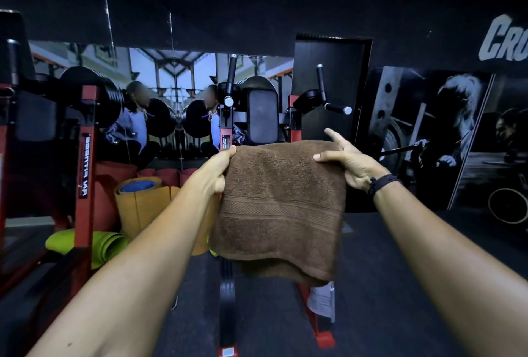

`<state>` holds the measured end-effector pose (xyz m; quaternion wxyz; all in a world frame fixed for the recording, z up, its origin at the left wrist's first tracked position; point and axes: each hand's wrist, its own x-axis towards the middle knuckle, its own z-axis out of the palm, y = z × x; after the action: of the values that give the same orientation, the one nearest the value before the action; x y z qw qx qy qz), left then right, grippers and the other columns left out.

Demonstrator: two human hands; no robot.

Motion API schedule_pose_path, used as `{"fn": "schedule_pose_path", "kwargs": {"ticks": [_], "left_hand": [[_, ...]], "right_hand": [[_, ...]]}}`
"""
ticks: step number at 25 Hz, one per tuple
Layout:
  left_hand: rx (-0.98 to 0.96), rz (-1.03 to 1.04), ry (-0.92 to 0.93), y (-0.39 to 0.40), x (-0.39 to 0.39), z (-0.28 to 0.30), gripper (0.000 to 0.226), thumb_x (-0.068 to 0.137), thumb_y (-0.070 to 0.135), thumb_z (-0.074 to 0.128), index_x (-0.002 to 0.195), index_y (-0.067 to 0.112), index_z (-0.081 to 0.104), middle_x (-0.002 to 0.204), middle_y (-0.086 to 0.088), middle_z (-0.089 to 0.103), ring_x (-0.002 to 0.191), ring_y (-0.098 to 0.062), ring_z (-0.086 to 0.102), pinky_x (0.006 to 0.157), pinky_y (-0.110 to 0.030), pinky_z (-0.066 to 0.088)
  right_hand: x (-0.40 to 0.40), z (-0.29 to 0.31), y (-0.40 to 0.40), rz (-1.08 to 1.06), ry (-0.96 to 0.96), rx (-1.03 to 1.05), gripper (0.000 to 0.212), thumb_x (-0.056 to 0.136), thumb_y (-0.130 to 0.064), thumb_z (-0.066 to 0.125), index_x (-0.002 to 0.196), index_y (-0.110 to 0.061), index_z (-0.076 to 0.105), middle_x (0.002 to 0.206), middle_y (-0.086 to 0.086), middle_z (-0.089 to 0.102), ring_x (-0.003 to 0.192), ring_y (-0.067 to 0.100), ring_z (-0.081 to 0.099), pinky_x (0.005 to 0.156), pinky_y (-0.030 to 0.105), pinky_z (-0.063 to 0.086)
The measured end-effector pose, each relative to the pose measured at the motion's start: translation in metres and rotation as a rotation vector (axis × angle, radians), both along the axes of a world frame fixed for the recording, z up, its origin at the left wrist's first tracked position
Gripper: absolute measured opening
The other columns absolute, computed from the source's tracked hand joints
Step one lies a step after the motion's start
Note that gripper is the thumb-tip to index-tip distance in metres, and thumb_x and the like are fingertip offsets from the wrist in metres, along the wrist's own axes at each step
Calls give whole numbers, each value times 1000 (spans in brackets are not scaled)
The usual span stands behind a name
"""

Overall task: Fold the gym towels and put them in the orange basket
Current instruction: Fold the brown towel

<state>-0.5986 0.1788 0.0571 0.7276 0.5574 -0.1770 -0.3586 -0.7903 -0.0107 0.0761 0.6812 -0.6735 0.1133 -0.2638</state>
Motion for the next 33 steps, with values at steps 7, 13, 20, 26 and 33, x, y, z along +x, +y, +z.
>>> {"fn": "schedule_pose_path", "kwargs": {"ticks": [7,13,20,26,33], "left_hand": [[-130,-256,91,1,-26,-50,94,78,85,22,119,13,65,117,-15,67,107,-30,64,98,-46,46],[-223,-362,140,-16,-72,-64,116,64,94,7,118,9,65,111,-16,69,100,-28,67,92,-41,49],[-573,58,357,-23,-61,-55,77,86,78,22,114,17,59,109,-8,65,97,-27,61,86,-43,49],[-184,-257,356,-20,-86,-78,61,89,61,44,89,6,71,88,-15,72,83,-27,68,84,-40,52],[-672,123,732,-14,-54,-56,80,90,71,18,130,10,51,128,-21,55,119,-36,47,100,-47,33]], "right_hand": [[18,18,19,30,-197,-54,79,74,23,44,145,-12,38,128,12,55,94,16,60,71,21,56],[17,28,28,243,-259,48,75,73,24,26,137,-11,44,108,11,63,89,20,66,70,27,57],[0,22,10,213,-172,88,72,58,16,36,123,-10,52,100,14,60,82,24,61,59,29,54],[-2,19,17,186,-136,119,68,64,19,28,120,-10,54,100,13,62,81,24,62,59,28,54],[-3,13,0,-308,-10,203,57,77,18,38,120,-16,53,89,15,57,67,23,59,44,24,52]]}}
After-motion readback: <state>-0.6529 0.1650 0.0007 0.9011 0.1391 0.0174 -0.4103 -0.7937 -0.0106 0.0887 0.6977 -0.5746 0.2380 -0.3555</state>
